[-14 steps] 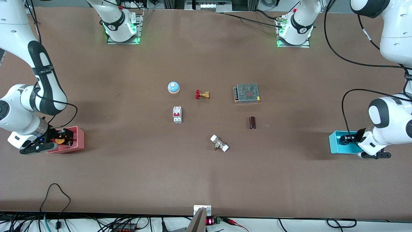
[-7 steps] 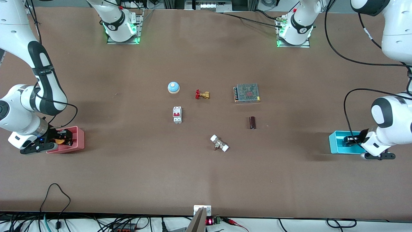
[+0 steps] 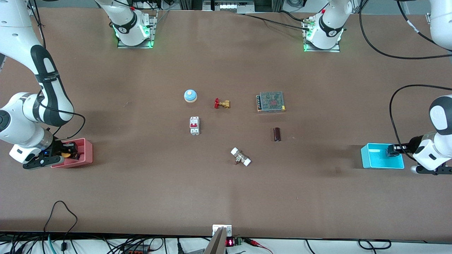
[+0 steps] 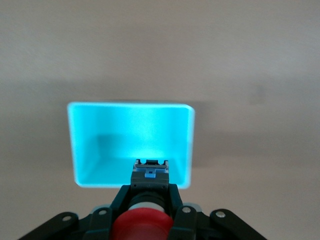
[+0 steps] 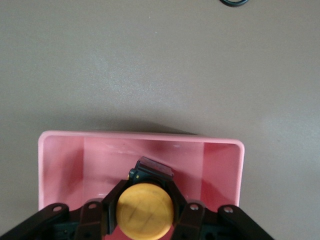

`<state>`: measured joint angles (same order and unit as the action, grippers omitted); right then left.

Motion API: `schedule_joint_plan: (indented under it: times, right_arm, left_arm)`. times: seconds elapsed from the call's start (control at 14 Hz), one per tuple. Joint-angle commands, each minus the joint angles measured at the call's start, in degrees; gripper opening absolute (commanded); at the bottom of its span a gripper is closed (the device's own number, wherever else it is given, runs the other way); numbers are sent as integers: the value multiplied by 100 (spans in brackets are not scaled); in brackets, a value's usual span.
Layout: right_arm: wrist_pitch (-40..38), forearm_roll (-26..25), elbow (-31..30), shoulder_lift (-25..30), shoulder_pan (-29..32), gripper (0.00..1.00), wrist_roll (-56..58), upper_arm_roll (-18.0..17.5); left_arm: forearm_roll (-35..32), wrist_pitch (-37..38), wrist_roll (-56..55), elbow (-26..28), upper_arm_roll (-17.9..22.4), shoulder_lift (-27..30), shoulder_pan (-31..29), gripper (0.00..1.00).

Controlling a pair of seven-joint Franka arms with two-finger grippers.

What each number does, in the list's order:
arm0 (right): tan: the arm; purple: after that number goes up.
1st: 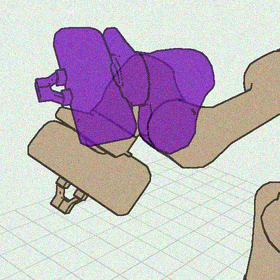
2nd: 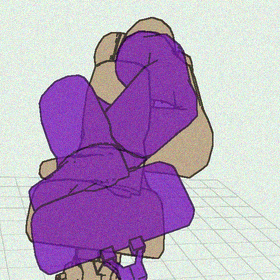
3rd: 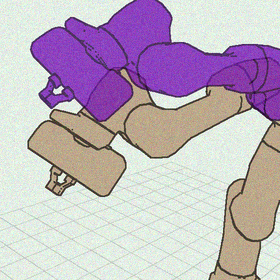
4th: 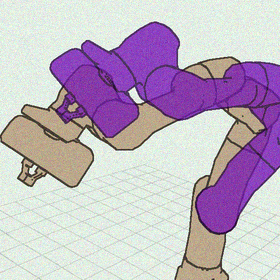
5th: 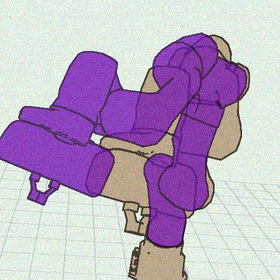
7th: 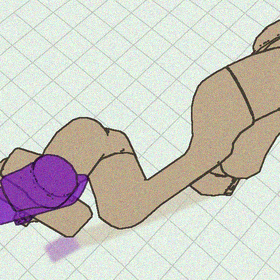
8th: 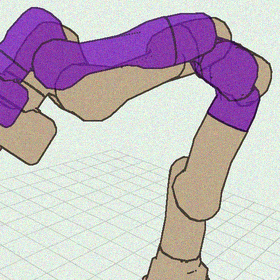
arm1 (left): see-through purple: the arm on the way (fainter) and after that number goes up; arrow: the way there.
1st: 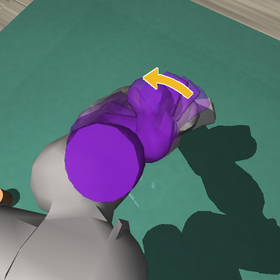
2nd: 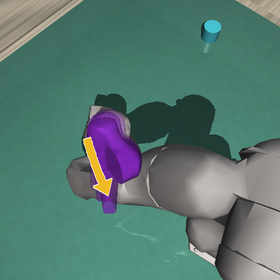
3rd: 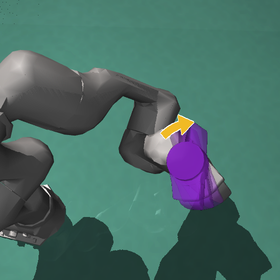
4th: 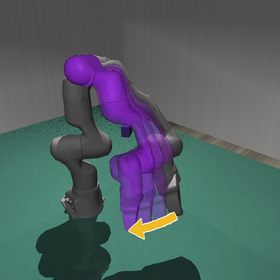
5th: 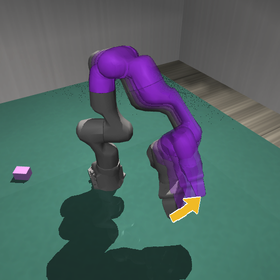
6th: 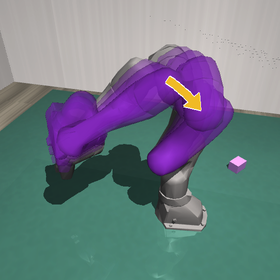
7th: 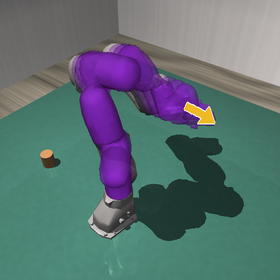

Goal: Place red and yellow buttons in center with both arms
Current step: 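Lift the yellow button with the right gripper while the left gripper lifts the red button, then carry the yellow button toward the center while the left gripper carries the red button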

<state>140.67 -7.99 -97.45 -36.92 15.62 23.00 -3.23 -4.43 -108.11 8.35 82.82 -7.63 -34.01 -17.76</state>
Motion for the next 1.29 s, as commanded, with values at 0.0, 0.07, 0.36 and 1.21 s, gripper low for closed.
schedule_joint_plan:
  times: [0.0, 0.07, 0.36, 1.21]
  right_arm:
    - [5, 96, -11, 53, 64, 33, 169, -81]
    - [-47, 104, -11, 132, 64, 33, 248, -90]
    - [-1503, 393, 42, 1026, 29, 33, 380, -108]
    - [-1019, 562, -1098, 1680, -1816, 33, -2818, -644]
  left_arm:
    - [-49, 466, -534, 251, -430, 385, 18, 31]
    - [-40, 467, -718, 444, -519, 543, 27, 31]
    - [-49, -173, -1800, 1892, -1002, 1176, 27, 31]
    - [-57, -2917, -2829, 4524, -1364, 1626, 361, 32]
